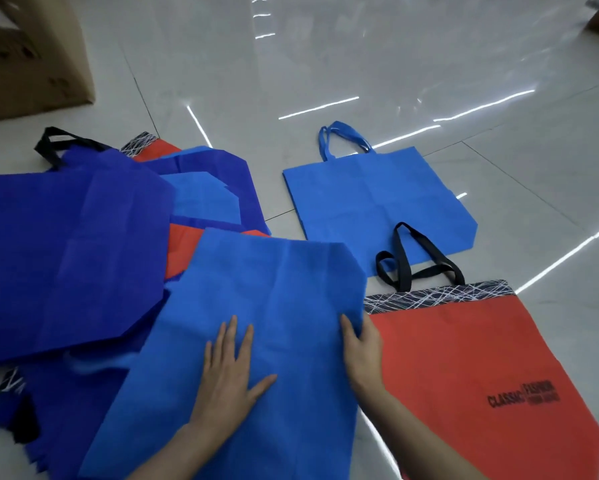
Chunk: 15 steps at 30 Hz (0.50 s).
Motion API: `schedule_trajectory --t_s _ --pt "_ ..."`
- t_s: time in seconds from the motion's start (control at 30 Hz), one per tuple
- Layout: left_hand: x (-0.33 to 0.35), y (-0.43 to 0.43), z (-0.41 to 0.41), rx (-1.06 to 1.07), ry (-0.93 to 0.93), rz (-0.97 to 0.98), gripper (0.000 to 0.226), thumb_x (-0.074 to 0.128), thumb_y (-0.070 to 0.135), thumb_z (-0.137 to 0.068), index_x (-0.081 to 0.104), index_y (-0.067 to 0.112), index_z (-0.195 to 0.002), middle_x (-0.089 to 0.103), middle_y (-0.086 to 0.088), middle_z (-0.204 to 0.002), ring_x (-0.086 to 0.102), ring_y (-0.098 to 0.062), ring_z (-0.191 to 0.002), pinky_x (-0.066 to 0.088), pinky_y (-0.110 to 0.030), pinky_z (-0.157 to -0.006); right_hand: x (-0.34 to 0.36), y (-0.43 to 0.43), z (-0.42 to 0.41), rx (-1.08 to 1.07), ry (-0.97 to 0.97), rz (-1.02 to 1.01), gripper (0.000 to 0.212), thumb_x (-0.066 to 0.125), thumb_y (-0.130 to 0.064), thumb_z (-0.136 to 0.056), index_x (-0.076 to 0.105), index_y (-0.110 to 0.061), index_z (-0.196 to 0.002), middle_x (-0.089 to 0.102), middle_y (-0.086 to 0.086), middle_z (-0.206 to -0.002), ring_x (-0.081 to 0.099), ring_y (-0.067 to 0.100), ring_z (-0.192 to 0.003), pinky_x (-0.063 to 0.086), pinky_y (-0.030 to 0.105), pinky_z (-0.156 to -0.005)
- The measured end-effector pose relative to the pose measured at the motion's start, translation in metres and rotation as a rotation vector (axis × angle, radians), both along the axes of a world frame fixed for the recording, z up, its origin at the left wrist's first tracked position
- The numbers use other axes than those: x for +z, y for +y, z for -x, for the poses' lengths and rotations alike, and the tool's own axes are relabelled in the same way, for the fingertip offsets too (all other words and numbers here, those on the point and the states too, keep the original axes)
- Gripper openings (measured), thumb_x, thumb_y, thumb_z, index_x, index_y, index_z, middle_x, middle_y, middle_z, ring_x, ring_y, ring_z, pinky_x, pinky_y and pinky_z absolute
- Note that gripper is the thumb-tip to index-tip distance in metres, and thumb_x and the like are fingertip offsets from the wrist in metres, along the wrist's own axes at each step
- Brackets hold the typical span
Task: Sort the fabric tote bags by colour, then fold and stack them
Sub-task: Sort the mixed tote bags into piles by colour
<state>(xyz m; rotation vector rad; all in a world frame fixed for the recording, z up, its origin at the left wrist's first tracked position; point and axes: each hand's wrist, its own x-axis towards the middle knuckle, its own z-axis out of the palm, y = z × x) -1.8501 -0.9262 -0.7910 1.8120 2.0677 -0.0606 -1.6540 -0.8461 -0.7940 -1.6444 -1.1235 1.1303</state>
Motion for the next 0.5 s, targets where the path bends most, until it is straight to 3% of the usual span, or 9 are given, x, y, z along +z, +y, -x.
schedule_trajectory --t_s 0.13,0.2,0.27,0.37,0.43,0.47,0.5 --pt "-0.001 0.007 -0.013 0.052 -0.027 0.006 0.097 0.015 0.077 -0.079 0.034 0.007 -0.143 0.024 -0.022 -0.15 0.02 -0.033 -0.138 0.025 -0.051 -0.105 0.009 0.009 -0.042 -0.292 0.084 -0.055 0.024 0.051 -0.006 -0.095 0.06 -0.005 -0.117 0.066 0.002 -0.11 0.061 0.015 -0.1 0.046 0.03 -0.089" --pt "-0.002 0.015 -0.01 0.015 -0.001 0.036 0.088 0.019 0.073 -0.082 0.042 0.007 -0.136 0.035 -0.024 -0.143 0.03 -0.035 -0.13 0.04 -0.055 -0.094 0.008 0.022 -0.059 -0.461 0.111 -0.073 0.026 0.05 -0.005 -0.095 0.059 -0.002 -0.119 0.064 0.008 -0.114 0.059 0.019 -0.104 0.046 0.034 -0.093" --pt "0.004 0.026 -0.007 -0.012 0.017 0.024 0.086 0.023 0.071 -0.08 0.046 0.007 -0.133 0.037 -0.025 -0.141 0.03 -0.035 -0.128 0.045 -0.057 -0.089 0.011 0.042 -0.074 -0.641 0.189 -0.103 0.027 0.05 -0.002 -0.094 0.057 0.0 -0.12 0.063 0.012 -0.115 0.058 0.02 -0.105 0.046 0.036 -0.094" --pt "0.01 0.04 -0.008 0.036 -0.032 0.015 0.1 0.017 0.079 -0.071 0.022 0.015 -0.148 0.006 -0.016 -0.156 0.006 -0.031 -0.144 0.016 -0.049 -0.113 0.019 0.088 -0.091 -0.734 0.371 -0.119 0.03 0.049 0.003 -0.093 0.054 -0.001 -0.122 0.063 0.01 -0.115 0.057 0.022 -0.107 0.047 0.034 -0.093" --pt "0.002 0.043 -0.007 0.038 0.0 -0.006 0.093 0.03 0.077 -0.079 0.005 0.022 -0.15 -0.011 -0.008 -0.157 -0.008 -0.026 -0.145 0.004 -0.044 -0.116 0.02 0.118 -0.096 -0.651 0.414 -0.058 0.032 0.052 -0.001 -0.092 0.051 -0.002 -0.124 0.061 0.01 -0.12 0.057 0.022 -0.107 0.046 0.032 -0.09" --pt "-0.001 0.044 -0.006 0.02 0.011 0.054 0.092 0.035 0.074 -0.081 0.001 0.024 -0.15 -0.014 -0.006 -0.157 -0.01 -0.025 -0.144 0.002 -0.043 -0.116 0.023 0.125 -0.096 -0.624 0.366 0.006 0.038 0.056 -0.006 -0.091 0.046 -0.001 -0.128 0.056 0.012 -0.127 0.055 0.025 -0.112 0.046 0.034 -0.094" --pt "-0.003 0.044 -0.005 -0.007 0.006 0.114 0.097 0.037 0.077 -0.078 -0.001 0.025 -0.15 -0.015 -0.005 -0.157 -0.012 -0.024 -0.144 0.001 -0.043 -0.116 0.025 0.127 -0.096 -0.608 0.2 0.064 0.049 0.061 -0.011 -0.089 0.04 0.001 -0.132 0.05 0.016 -0.134 0.051 0.029 -0.119 0.042 0.038 -0.1"
